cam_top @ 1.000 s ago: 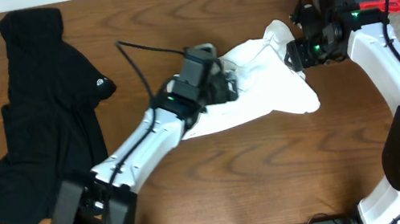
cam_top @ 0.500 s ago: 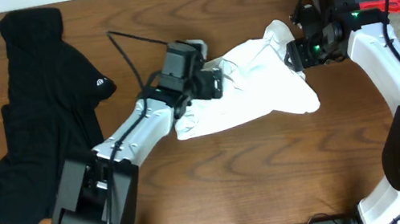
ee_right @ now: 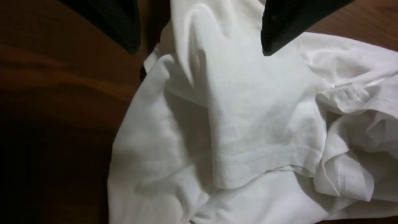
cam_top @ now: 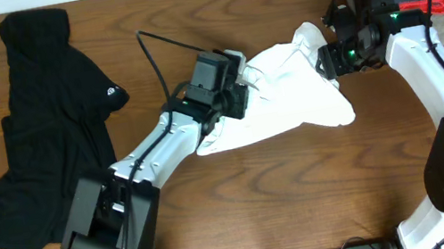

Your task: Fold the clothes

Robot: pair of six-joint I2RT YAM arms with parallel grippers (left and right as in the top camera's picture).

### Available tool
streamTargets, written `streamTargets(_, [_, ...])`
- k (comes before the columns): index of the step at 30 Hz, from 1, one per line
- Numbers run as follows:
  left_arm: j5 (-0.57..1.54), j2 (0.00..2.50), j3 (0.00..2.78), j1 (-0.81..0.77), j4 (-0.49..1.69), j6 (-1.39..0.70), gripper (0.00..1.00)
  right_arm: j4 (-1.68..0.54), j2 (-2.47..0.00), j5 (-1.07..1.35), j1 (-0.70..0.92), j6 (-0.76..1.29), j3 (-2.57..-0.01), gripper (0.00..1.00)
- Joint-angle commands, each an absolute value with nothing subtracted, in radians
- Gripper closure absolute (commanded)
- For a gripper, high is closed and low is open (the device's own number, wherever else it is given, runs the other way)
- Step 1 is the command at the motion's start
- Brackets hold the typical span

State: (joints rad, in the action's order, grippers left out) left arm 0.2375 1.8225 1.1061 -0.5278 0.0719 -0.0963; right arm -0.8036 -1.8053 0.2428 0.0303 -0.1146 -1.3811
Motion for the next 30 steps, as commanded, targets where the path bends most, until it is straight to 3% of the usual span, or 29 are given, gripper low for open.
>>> streamTargets(1, [0.246, 1.824, 1.13, -0.563, 0.074, -0.082, 0.59, -0.804, -1.786, 0.244, 0.027, -0.129, -1.399, 0.4])
streamTargets(12, [0.243, 1.836, 1.129, -0.575, 0.096, -0.083, 0.59, -0.812, -1.786, 0.244, 0.027, -0.129, -1.399, 0.41])
streamTargets(15, [0.246, 1.857, 1.129, -0.577, 0.095, -0.09, 0.7, -0.812, -1.786, 0.244, 0.027, -0.129, -1.399, 0.41])
streamTargets(17, [0.247, 1.865, 1.129, -0.58, 0.092, -0.09, 0.86, -0.812, -1.786, 0.244, 0.027, -0.129, -1.399, 0.41])
streamTargets(19, [0.247, 1.864, 1.13, -0.584, 0.086, -0.093, 0.94, -0.812, -1.786, 0.244, 0.027, -0.129, -1.399, 0.4])
streamTargets(30, [0.343, 1.818, 1.142, -0.638, 0.087, -0.192, 0.94, -0.812, -1.786, 0.244, 0.027, -0.129, -1.399, 0.4])
